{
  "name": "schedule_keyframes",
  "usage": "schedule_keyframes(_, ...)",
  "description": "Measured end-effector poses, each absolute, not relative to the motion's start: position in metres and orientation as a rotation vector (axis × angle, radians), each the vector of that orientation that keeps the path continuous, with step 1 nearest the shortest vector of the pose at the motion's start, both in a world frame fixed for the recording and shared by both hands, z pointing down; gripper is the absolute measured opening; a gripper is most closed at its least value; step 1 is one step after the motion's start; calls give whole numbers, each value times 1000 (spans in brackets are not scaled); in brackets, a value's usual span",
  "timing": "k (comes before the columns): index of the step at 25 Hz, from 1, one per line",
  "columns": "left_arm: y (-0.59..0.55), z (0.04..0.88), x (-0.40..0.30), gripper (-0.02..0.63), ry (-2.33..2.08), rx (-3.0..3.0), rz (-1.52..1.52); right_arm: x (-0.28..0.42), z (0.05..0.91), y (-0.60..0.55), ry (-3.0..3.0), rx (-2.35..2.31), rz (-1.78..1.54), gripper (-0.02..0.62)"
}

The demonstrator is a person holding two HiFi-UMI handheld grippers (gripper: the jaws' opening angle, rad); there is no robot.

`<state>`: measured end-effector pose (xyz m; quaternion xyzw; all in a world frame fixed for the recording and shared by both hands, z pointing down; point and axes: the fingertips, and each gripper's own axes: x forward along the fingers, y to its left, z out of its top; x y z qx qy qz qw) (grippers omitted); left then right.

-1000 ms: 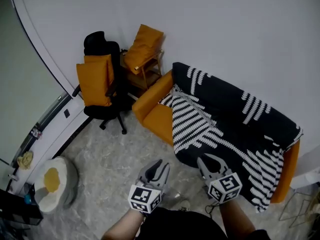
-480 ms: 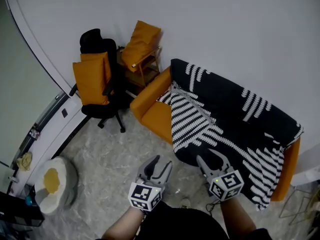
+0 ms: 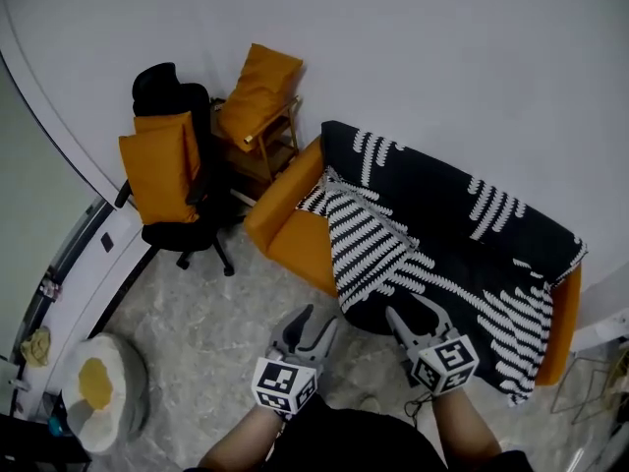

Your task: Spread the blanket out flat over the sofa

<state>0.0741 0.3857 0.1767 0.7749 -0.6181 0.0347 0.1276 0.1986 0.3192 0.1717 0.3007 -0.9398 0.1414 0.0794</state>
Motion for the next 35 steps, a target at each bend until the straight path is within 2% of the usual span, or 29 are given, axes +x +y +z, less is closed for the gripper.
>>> schedule_keyframes(18, 335, 187, -57, 189, -1573, 2383, 90, 75, 181, 295, -2691, 1104, 425, 192)
schedule_keyframes(35, 263, 203, -59, 189, -1684, 2265, 166, 67, 210, 202, -2735, 973, 565, 193)
